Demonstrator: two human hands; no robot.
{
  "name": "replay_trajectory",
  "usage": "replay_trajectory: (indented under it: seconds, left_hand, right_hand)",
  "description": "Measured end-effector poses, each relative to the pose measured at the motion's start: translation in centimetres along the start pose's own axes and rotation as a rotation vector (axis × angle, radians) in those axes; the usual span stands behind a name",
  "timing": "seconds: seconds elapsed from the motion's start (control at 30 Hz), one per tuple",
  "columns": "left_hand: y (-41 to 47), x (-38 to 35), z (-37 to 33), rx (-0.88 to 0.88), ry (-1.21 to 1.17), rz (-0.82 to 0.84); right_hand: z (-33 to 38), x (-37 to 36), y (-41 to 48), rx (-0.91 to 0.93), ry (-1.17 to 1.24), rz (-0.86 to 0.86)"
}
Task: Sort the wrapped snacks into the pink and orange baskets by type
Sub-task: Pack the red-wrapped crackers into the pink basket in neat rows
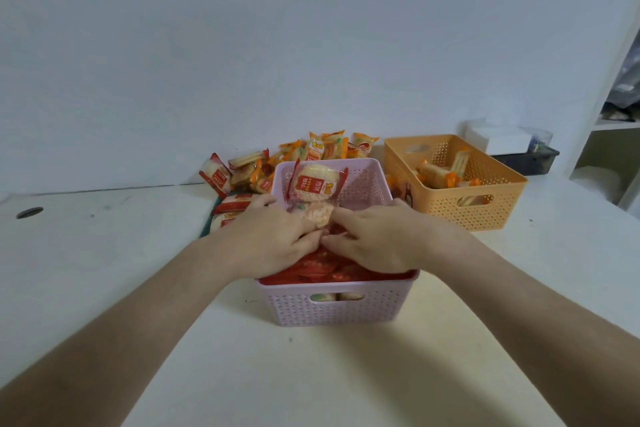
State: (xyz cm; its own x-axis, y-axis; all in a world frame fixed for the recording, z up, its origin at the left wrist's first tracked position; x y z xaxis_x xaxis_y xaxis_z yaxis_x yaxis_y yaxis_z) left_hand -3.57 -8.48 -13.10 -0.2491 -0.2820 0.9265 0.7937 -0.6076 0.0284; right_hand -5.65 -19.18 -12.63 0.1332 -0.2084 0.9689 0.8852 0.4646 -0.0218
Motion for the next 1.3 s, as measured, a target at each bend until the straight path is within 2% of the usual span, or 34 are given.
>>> replay_trajectory:
  seconds: [0.07, 0.17, 0.23, 0.37, 0.43, 0.5, 0.53, 0.6, 0.63, 0.7, 0.73, 0.83, 0.93, 1.03, 1.17, 1.3]
  left_hand:
    - [-0.3, 0.3, 0.0, 0.003, 0.040, -0.033]
    - [-0.4, 0.7, -0.3, 0.008, 0.113, -0.083]
    - [-0.6, 1.1, -0.3, 0.016, 0.164, -0.099]
    - [-0.8, 0.9, -0.4, 0.000, 0.175, -0.054]
    - [-0.8, 0.5, -0.4, -0.001, 0.066, 0.022]
    - [-0.8, 0.7, -0.3, 0.000, -0.111, 0.039]
    - [-0.8, 1.2, 0.0, 0.014, -0.214, 0.004]
    - [-0.7, 2.5, 1.4, 0.076, -0.403, -0.103]
    - [-0.3, 3.1, 2.2, 0.110, -0.415, -0.153]
    - [0.9, 3.9, 3.5, 0.170, -0.318, -0.186]
    - [1.6, 4.0, 3.7, 0.176, -0.251, -0.173]
    - [3.9, 2.5, 2.4, 0.141, -0.111, -0.062]
    - [5.3, -0.4, 0.9, 0.138, -0.106, 0.064]
    - [6.3, -0.5, 1.0, 0.166, -0.031, 0.043]
    - [6.5, -0.6, 1.4, 0.168, -0.012, 0.033]
    - [6.4, -0.1, 1.7, 0.250, -0.086, -0.016]
  right_hand:
    - [0.9, -0.7, -0.4, 0.131, -0.066, -0.126]
    - [0.8, -0.6, -0.9, 0.189, -0.015, -0.219]
    - [0.7, -0.1, -1.0, 0.184, -0.001, -0.192]
    - [0.4, -0.4, -1.0, 0.092, -0.014, -0.024]
    - [0.0, -0.9, -0.8, 0.025, 0.015, 0.094]
    - [-0.2, -0.7, -0.6, -0.011, 0.145, 0.155]
    - [-0.4, 0.0, -0.4, -0.022, 0.260, 0.134]
    - [-1.1, 2.7, 0.3, -0.052, 0.480, -0.013]
    - [-1.6, 3.9, 0.7, -0.077, 0.510, -0.095]
    - [-2.4, 5.4, 1.9, -0.139, 0.367, -0.187]
    - [-2.1, 5.3, 2.6, -0.162, 0.245, -0.154]
    - [-1.3, 1.7, 5.4, -0.164, -0.009, 0.132]
    - [-2.3, -0.9, 7.4, -0.210, 0.034, 0.243]
    - [-3.9, -0.9, 8.8, -0.243, 0.060, 0.228]
    - [-3.5, -0.5, 9.2, -0.213, 0.157, 0.132]
    - [-3.3, 0.7, 9.4, -0.201, 0.275, -0.018]
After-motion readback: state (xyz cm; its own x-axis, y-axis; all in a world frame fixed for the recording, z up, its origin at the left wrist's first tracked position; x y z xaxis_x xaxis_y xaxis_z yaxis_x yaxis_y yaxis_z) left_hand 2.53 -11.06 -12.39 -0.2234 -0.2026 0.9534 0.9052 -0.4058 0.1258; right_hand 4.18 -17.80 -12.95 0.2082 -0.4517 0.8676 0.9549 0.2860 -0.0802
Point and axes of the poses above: each hand's wrist, its own y-axis towards the middle knuckle, its own x-axis out of the back of the hand, z = x × y, the point moved 7 cm from there along y, towards the middle knuckle, and after that the axes turned 14 degrees about y, right-handed, at the moved point
